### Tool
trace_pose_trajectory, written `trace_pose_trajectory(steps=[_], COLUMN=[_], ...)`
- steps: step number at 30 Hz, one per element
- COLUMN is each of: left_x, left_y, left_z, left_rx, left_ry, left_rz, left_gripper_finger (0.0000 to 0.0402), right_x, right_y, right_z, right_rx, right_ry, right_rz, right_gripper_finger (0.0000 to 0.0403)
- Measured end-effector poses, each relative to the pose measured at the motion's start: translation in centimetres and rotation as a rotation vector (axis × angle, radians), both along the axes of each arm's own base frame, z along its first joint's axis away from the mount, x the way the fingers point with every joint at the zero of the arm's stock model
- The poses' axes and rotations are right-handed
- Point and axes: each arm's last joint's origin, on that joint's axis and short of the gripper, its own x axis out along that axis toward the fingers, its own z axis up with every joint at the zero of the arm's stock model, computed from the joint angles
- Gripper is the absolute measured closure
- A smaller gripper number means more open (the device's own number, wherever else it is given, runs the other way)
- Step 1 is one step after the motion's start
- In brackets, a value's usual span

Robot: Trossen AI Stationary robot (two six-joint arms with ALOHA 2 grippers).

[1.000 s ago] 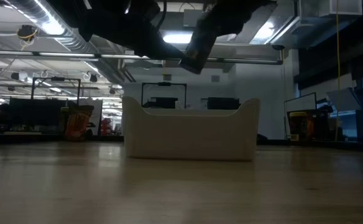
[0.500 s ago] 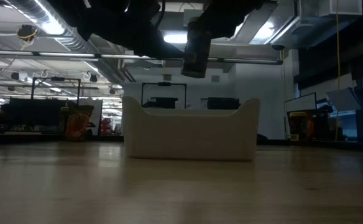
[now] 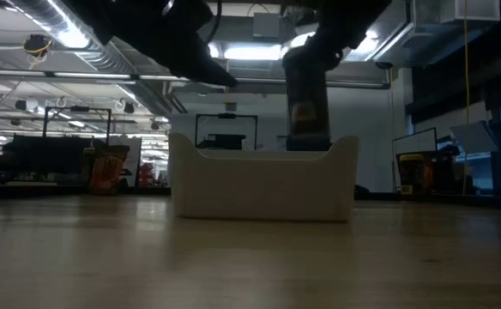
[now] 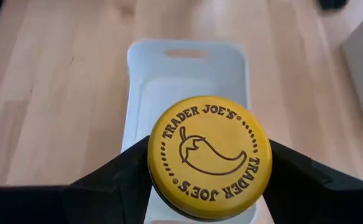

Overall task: Sort spices by type
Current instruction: Put the middle right yellow seasoning bottle into the bottom white bin

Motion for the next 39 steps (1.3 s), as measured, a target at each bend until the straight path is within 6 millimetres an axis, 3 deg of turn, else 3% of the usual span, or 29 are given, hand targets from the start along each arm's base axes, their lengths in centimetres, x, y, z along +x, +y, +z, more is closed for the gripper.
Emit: trace_pose_trajectory(steps=[9, 22, 39], left_x=[-0.3, -0.3, -0.3], left_y=[-0.1, 0.0, 0.0], left_z=[0.1, 0.1, 0.1], left_rx=[-0.014, -0.014, -0.027], left_ry=[0.017, 0.014, 0.007], left_rz=[0.006, 0.006, 0.013], left_gripper_finger=[0.0397, 0.0398, 0.0394], right_x=[0.8, 0.4, 0.2], right_y=[0.4, 0.3, 0.2], right_z=[-4.4, -7.9, -8.5], right_rx=[-0.054, -0.046, -0.073], right_ry=[0.053, 0.002, -0.009], right_rz=[-0.028, -0.048, -0.080], right_gripper_finger=[0.0158, 0.0158, 0.0141])
